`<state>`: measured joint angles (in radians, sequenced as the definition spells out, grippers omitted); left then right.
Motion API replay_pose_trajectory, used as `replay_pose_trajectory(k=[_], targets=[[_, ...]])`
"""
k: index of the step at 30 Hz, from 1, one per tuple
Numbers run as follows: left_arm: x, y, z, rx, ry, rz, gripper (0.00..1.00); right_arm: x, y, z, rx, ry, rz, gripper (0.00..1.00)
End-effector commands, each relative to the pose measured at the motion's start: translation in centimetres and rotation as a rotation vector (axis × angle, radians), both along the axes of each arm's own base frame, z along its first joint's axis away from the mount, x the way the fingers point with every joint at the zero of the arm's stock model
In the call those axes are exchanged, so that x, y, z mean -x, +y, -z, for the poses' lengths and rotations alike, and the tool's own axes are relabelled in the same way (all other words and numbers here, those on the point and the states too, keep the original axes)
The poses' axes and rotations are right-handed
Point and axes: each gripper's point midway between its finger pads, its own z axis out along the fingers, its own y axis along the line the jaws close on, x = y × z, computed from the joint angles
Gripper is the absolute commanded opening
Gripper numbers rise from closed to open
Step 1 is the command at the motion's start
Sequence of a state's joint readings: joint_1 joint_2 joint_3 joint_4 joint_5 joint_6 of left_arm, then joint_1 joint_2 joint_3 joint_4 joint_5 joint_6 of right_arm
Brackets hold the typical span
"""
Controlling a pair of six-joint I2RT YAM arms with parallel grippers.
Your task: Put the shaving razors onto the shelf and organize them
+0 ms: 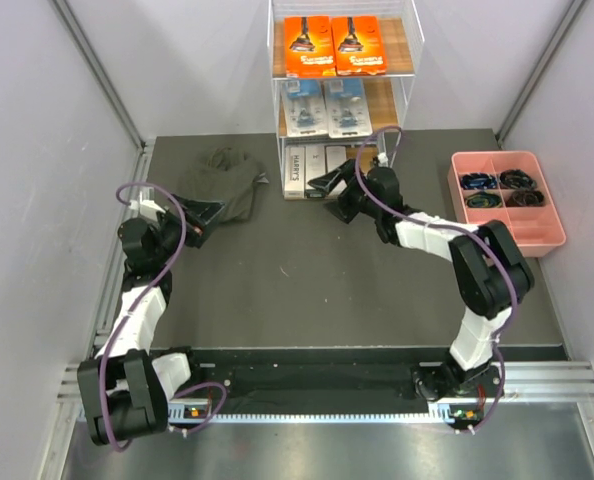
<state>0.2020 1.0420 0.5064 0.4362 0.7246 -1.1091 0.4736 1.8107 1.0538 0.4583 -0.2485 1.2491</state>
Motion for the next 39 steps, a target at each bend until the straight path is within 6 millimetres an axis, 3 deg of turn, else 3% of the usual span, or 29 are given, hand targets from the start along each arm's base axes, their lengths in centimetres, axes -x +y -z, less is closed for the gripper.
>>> replay_pose_trajectory(k=[1, 2, 7, 11, 13, 14, 22, 26, 27, 28, 34, 39], targets=[[0.3, -1.0, -2.3, -0.063, -0.106, 0.097, 0.99, 3.6, -0.5, -2.1, 0.175, -0.054, -0.061, 0.99], [0.2, -1.0, -2.6, -0.074, -0.114, 0.099, 0.99, 4.4, -1.6, -0.6, 0.262, -0.024, -0.06, 0.99], [0.3, -1.2, -1.9, -0.107, -0.065, 0.135, 0.99, 7.5, -5.9, -0.1, 0.46, -0.008, -0.021, 0.99], [0.1, -0.5, -1.1, -0.192, -0.037, 0.109, 0.99, 10.9, -11.1, -1.0, 0.631, -0.015, 0.044, 0.99], [0.2, -0.3, -0.3, -0.235, -0.013, 0.106, 0.99, 12.1, -13.2, -1.0, 0.69, -0.015, 0.09, 0.99], [0.2, -0.1, -0.4, -0.256, -0.016, 0.101, 0.99, 12.8, -14.2, -2.3, 0.697, -0.049, 0.11, 0.99], [0.7, 0.6, -0.2, -0.559, -0.01, 0.065, 0.99, 18.5, -20.0, -1.2, 0.811, 0.016, 0.191, 0.99], [1.4, -0.1, -0.5, -0.674, -0.043, 0.059, 0.99, 20.5, -21.8, -0.9, 0.819, 0.027, 0.228, 0.99], [1.3, 0.4, 0.1, -0.708, -0.007, 0.027, 0.99, 20.9, -22.1, -0.8, 0.82, 0.03, 0.233, 0.99], [1.6, -0.7, 0.1, -0.731, -0.017, 0.054, 0.99, 21.5, -22.7, -0.7, 0.821, 0.033, 0.25, 0.99], [2.4, -2.0, 3.0, -0.795, 0.081, 0.109, 0.99, 22.9, -24.0, 0.0, 0.824, 0.044, 0.278, 0.99], [2.5, -1.8, 4.2, -0.809, 0.127, 0.1, 0.99, 23.2, -24.3, 0.1, 0.826, 0.043, 0.289, 0.99]])
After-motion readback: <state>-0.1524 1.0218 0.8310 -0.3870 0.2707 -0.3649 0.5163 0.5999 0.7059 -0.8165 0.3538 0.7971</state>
